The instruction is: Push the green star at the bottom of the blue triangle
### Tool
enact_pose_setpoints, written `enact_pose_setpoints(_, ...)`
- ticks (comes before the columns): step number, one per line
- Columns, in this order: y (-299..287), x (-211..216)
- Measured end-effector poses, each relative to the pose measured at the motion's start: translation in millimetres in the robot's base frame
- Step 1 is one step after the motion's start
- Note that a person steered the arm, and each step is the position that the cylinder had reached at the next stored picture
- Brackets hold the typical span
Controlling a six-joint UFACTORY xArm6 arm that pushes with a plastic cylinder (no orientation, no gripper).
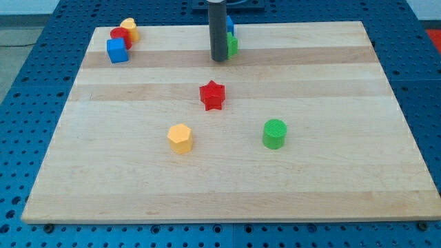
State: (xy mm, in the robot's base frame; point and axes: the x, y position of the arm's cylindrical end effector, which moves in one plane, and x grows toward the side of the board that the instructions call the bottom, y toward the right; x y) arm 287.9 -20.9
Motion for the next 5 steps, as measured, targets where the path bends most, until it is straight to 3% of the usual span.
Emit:
enact_pose_setpoints(3,19.7,-19.6)
enact_pose_setpoints(5,76.0,41.9)
